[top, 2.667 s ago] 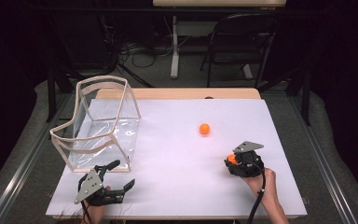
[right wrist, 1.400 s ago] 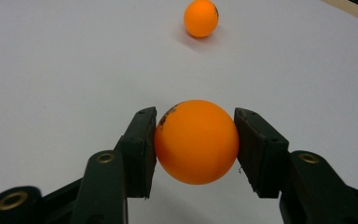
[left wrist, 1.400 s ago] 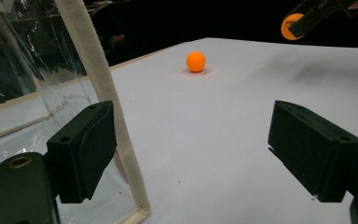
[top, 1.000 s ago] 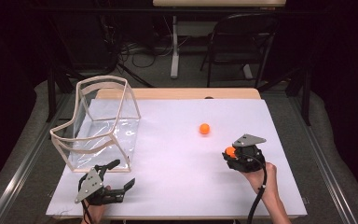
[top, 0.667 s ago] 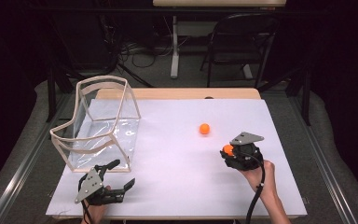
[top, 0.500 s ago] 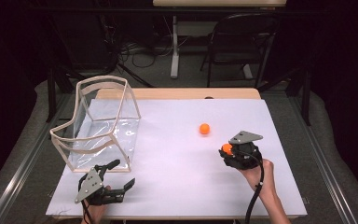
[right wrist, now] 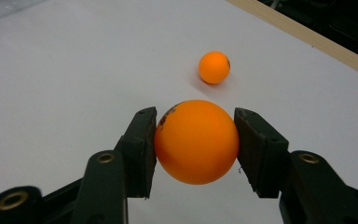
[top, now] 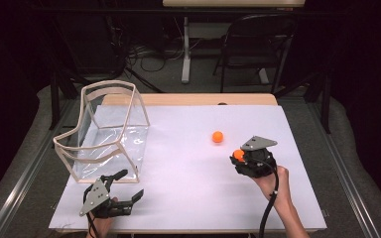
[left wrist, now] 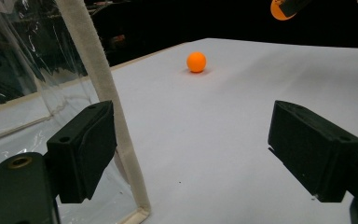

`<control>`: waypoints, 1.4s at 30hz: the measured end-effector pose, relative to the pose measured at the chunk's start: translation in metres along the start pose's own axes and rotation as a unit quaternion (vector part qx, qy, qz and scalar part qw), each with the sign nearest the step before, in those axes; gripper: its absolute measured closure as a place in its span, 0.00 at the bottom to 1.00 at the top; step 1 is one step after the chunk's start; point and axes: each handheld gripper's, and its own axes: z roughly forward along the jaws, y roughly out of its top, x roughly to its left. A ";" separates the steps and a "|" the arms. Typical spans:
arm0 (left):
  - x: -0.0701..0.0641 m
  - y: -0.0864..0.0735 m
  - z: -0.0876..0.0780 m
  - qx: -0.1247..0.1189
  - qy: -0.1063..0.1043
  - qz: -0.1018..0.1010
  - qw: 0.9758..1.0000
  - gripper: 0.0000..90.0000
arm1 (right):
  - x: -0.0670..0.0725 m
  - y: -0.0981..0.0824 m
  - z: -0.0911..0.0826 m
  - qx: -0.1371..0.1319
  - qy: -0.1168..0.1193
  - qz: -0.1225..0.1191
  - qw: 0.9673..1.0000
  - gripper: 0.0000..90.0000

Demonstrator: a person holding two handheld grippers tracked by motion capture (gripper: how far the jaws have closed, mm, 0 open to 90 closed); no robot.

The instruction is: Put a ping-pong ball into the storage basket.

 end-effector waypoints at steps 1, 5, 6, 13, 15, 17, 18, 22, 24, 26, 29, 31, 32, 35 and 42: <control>0.000 0.000 0.000 0.001 0.000 0.001 1.000 0.18 | 0.000 0.001 0.000 -0.001 0.000 -0.002 1.000 0.56; 0.000 0.000 0.000 0.001 -0.001 0.001 1.000 0.18 | 0.001 0.004 -0.002 -0.004 0.000 -0.005 1.000 0.56; 0.000 0.000 0.000 0.001 -0.001 0.001 1.000 0.18 | 0.001 0.006 -0.002 -0.005 0.000 -0.007 1.000 0.56; 0.000 0.000 0.000 0.001 -0.001 0.001 1.000 0.18 | 0.002 0.012 -0.004 -0.009 0.000 -0.014 1.000 0.56; 0.000 0.000 0.000 0.001 -0.001 0.001 1.000 0.18 | 0.003 0.016 -0.004 -0.012 0.000 -0.017 1.000 0.56; 0.000 0.000 0.000 0.001 -0.001 0.001 1.000 0.18 | 0.004 0.018 -0.004 -0.015 0.001 -0.019 1.000 0.56; 0.000 0.000 0.000 0.000 -0.001 0.001 1.000 0.18 | 0.004 0.018 -0.004 -0.015 0.001 -0.019 1.000 0.56; 0.000 0.000 0.000 0.000 -0.001 0.000 1.000 0.18 | 0.005 0.023 -0.004 -0.019 0.003 -0.021 1.000 0.56; 0.000 0.000 0.000 0.000 -0.001 0.000 1.000 0.18 | 0.006 0.027 -0.003 -0.023 0.004 -0.024 0.999 0.56; 0.000 0.000 0.000 0.000 0.000 0.000 1.000 0.18 | 0.006 0.029 -0.003 -0.023 0.006 -0.027 0.999 0.56; 0.000 0.000 0.000 0.000 0.000 0.000 1.000 0.18 | 0.007 0.032 -0.002 -0.024 0.006 -0.028 0.999 0.56; 0.000 0.000 0.000 0.000 0.000 0.000 1.000 0.18 | 0.008 0.033 -0.001 -0.024 0.007 -0.028 0.999 0.56; 0.000 0.000 0.000 0.000 0.000 -0.001 1.000 0.18 | 0.008 0.033 -0.001 -0.024 0.007 -0.028 0.999 0.56; 0.001 0.000 0.000 -0.001 -0.001 -0.001 1.000 0.18 | 0.008 0.035 0.000 -0.025 0.009 -0.029 0.999 0.56; 0.000 0.000 0.000 0.000 0.000 -0.002 1.000 0.18 | 0.009 0.039 0.002 -0.030 0.013 -0.030 0.999 0.56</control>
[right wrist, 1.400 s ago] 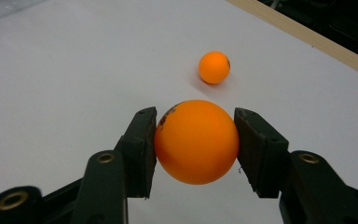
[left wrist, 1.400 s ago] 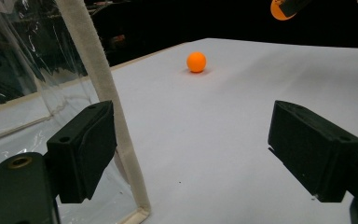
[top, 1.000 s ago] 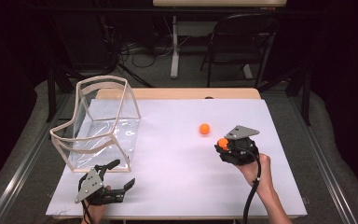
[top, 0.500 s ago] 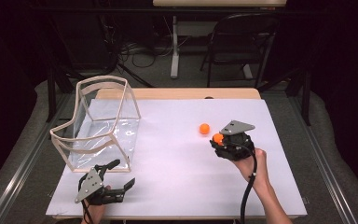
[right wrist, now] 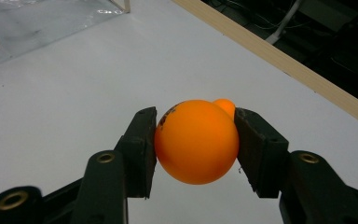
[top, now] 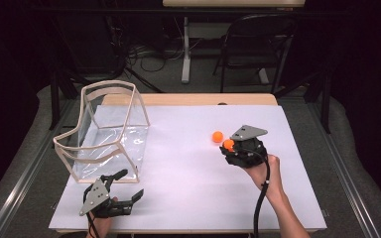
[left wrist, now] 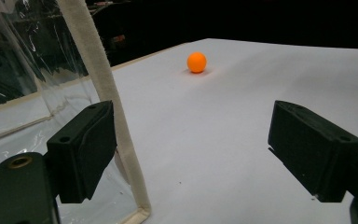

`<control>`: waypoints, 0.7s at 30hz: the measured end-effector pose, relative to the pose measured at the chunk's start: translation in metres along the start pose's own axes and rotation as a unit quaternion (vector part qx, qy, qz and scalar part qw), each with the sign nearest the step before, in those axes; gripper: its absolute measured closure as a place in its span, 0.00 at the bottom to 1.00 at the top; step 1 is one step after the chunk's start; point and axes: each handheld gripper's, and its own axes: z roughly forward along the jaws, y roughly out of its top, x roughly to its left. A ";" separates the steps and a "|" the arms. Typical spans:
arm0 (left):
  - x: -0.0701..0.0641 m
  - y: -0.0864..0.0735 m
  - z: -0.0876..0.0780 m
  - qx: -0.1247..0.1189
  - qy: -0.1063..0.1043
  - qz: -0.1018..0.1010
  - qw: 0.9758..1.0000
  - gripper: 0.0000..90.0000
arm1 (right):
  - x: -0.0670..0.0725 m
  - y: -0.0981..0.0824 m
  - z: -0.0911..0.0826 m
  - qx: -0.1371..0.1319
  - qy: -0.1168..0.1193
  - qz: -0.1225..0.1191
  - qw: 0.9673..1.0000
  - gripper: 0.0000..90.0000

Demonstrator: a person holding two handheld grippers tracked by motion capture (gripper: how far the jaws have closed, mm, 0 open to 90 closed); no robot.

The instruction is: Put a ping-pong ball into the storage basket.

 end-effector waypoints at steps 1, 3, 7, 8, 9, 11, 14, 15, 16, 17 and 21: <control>0.000 0.000 0.000 0.000 0.000 0.001 1.000 0.18 | 0.000 0.000 0.000 -0.001 0.000 0.002 1.000 0.56; 0.000 0.000 0.000 0.000 0.000 0.001 1.000 0.18 | 0.000 0.002 0.000 -0.002 0.002 0.002 1.000 0.56; 0.000 0.000 0.000 0.000 0.000 0.000 1.000 0.18 | 0.000 0.004 0.001 -0.004 0.003 0.000 1.000 0.56; 0.000 0.000 0.000 0.000 0.000 0.001 1.000 0.18 | 0.001 0.005 0.001 -0.005 0.004 0.000 1.000 0.56; 0.000 0.000 0.000 0.000 0.000 0.001 1.000 0.18 | 0.001 0.005 0.001 -0.005 0.004 0.000 1.000 0.56; 0.000 0.000 0.000 -0.001 0.000 0.001 1.000 0.18 | 0.001 0.006 0.002 -0.005 0.004 -0.002 1.000 0.56; 0.000 0.000 0.000 0.000 0.000 0.001 1.000 0.18 | 0.002 0.009 0.001 -0.007 0.006 -0.003 1.000 0.56; 0.000 0.000 0.000 0.000 -0.001 0.001 1.000 0.18 | 0.001 0.009 0.001 -0.007 0.006 -0.004 1.000 0.56; 0.000 0.000 0.000 -0.001 -0.001 0.000 1.000 0.18 | 0.002 0.010 0.001 -0.008 0.006 -0.003 1.000 0.56; 0.000 0.000 0.000 -0.001 0.000 0.000 1.000 0.18 | 0.002 0.011 0.001 -0.007 0.007 -0.003 1.000 0.56; 0.000 0.000 0.000 -0.001 0.000 0.001 1.000 0.18 | 0.001 0.014 0.002 -0.010 0.008 -0.006 1.000 0.56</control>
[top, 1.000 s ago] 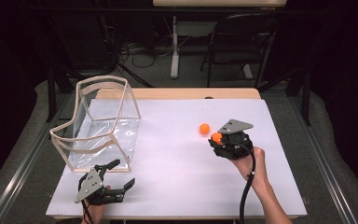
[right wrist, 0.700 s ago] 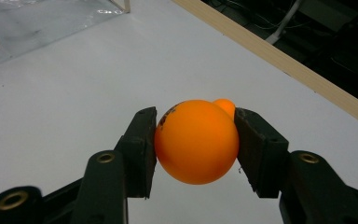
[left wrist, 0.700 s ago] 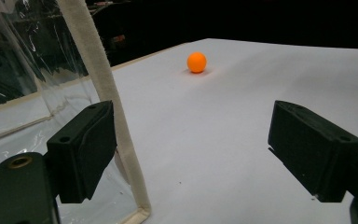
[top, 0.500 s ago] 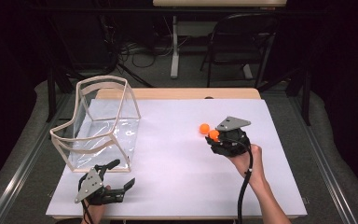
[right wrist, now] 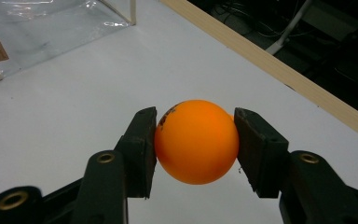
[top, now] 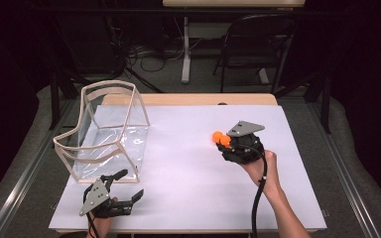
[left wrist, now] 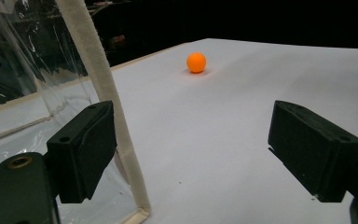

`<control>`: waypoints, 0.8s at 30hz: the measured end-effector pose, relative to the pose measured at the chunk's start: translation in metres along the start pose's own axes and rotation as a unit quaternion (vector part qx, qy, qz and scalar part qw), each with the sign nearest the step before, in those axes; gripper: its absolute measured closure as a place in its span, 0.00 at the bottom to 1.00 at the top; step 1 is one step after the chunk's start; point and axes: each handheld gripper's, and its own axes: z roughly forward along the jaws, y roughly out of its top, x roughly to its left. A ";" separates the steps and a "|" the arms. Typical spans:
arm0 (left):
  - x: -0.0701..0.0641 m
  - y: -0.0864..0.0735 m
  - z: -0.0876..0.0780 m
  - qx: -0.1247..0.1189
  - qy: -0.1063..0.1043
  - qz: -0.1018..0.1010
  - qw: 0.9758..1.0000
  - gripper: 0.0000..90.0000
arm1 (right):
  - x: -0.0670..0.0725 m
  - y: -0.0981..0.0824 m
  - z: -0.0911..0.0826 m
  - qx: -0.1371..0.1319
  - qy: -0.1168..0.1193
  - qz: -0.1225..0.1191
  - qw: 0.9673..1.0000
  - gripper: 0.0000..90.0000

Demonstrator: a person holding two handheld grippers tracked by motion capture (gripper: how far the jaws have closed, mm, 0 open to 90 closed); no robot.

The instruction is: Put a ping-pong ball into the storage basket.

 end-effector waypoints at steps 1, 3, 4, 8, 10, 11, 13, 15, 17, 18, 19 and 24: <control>0.000 0.000 0.000 0.000 0.000 0.000 1.000 0.18 | 0.000 0.001 0.000 0.000 0.000 0.000 1.000 0.56; 0.000 0.000 0.000 0.000 0.000 -0.001 1.000 0.18 | 0.000 0.004 0.001 -0.002 0.002 -0.002 1.000 0.56; 0.000 0.000 0.000 0.000 0.000 -0.001 1.000 0.18 | 0.001 0.005 0.002 -0.002 0.003 -0.002 1.000 0.56; 0.000 0.000 0.000 0.001 -0.001 0.001 1.000 0.18 | 0.001 0.010 0.003 -0.005 0.006 -0.005 1.000 0.56; 0.000 0.000 0.001 0.001 -0.001 0.001 1.000 0.18 | 0.002 0.011 0.004 -0.006 0.007 -0.007 1.000 0.56; 0.000 0.000 0.001 0.001 -0.001 0.001 1.000 0.18 | 0.002 0.014 0.005 -0.008 0.009 -0.008 1.000 0.56; 0.000 0.000 0.001 0.001 -0.002 0.001 1.000 0.18 | 0.003 0.015 0.006 -0.010 0.011 -0.007 1.000 0.56; 0.000 0.000 0.001 0.001 -0.002 0.001 1.000 0.18 | 0.005 0.018 0.008 -0.012 0.014 -0.010 1.000 0.56; 0.000 0.000 0.001 0.000 -0.003 -0.001 1.000 0.18 | 0.006 0.020 0.010 -0.011 0.016 -0.014 1.000 0.56; 0.001 0.000 0.001 0.001 -0.002 0.001 1.000 0.18 | 0.007 0.021 0.010 -0.011 0.017 -0.014 1.000 0.56; 0.001 0.000 0.001 0.001 -0.002 0.001 1.000 0.18 | 0.007 0.023 0.011 -0.011 0.018 -0.015 1.000 0.56; 0.000 0.000 0.003 0.003 -0.006 0.000 1.000 0.18 | 0.008 0.028 0.012 -0.015 0.021 -0.018 0.999 0.56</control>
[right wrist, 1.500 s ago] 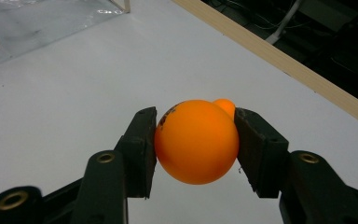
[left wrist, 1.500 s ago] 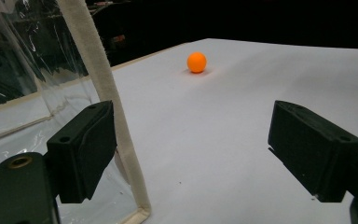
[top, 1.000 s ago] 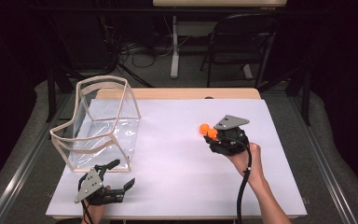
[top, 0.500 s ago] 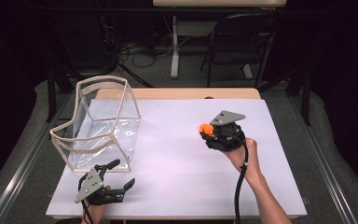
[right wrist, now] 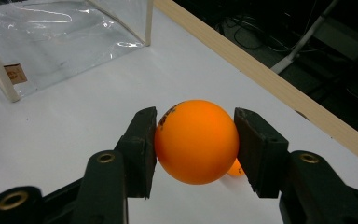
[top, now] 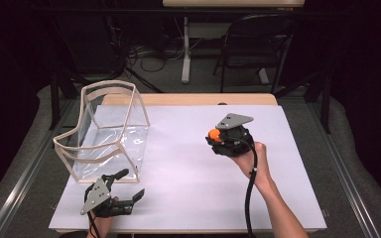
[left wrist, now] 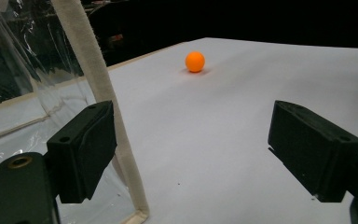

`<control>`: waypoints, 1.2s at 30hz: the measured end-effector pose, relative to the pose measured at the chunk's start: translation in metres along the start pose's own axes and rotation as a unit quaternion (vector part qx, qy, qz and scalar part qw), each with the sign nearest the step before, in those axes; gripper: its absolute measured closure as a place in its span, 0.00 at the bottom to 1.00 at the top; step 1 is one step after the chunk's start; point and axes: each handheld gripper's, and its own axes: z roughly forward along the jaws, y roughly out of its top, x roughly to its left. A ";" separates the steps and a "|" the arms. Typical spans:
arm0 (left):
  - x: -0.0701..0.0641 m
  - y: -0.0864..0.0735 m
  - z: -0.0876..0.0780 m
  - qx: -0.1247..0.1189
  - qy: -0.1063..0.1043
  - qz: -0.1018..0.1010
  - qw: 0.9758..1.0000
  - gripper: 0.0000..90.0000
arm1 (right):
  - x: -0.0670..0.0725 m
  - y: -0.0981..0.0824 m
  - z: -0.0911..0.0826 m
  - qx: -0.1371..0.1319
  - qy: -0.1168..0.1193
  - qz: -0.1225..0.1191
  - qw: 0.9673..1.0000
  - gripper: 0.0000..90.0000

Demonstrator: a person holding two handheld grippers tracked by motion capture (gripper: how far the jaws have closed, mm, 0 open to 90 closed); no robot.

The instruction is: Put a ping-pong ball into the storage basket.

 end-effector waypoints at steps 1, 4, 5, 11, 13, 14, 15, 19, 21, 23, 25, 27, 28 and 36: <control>0.000 0.000 0.000 0.000 0.000 0.001 1.000 0.18 | 0.000 0.001 0.001 0.000 0.000 -0.001 1.000 0.56; -0.001 0.000 0.001 0.000 -0.002 0.001 1.000 0.18 | 0.000 0.003 0.002 0.002 0.001 -0.001 1.000 0.56; -0.001 0.000 0.001 0.001 -0.003 0.002 1.000 0.18 | 0.000 0.004 0.002 0.002 0.002 -0.002 1.000 0.56; -0.001 0.000 0.000 -0.004 -0.004 0.002 1.000 0.18 | 0.002 0.010 0.004 0.002 0.004 -0.008 1.000 0.56; -0.001 0.000 0.000 -0.005 -0.004 0.001 1.000 0.18 | 0.002 0.012 0.005 0.001 0.006 -0.007 1.000 0.56; -0.001 0.000 0.000 -0.005 -0.004 0.001 1.000 0.18 | 0.002 0.012 0.005 0.001 0.006 -0.007 1.000 0.56; -0.001 0.000 0.000 -0.004 -0.004 0.002 1.000 0.18 | 0.002 0.013 0.006 0.002 0.008 -0.009 1.000 0.56; -0.001 0.001 -0.001 -0.004 -0.003 0.003 1.000 0.18 | 0.002 0.016 0.007 0.002 0.010 -0.011 1.000 0.56; 0.000 0.000 0.000 -0.004 -0.002 0.000 1.000 0.18 | 0.002 0.018 0.008 0.000 0.012 -0.011 1.000 0.56; 0.000 0.000 0.000 -0.003 -0.002 0.000 1.000 0.18 | 0.002 0.020 0.011 -0.001 0.015 -0.013 1.000 0.56; 0.000 0.000 0.000 -0.004 -0.002 0.000 1.000 0.18 | 0.002 0.021 0.011 0.000 0.015 -0.013 1.000 0.56; 0.000 0.001 0.001 -0.004 -0.002 0.000 1.000 0.18 | 0.003 0.024 0.014 -0.002 0.019 -0.016 1.000 0.56; 0.000 0.001 0.001 -0.003 -0.002 0.001 1.000 0.18 | 0.004 0.026 0.015 -0.003 0.020 -0.017 1.000 0.56; 0.000 0.001 -0.001 -0.005 -0.001 0.002 1.000 0.18 | 0.008 0.034 0.021 -0.003 0.027 -0.026 0.999 0.56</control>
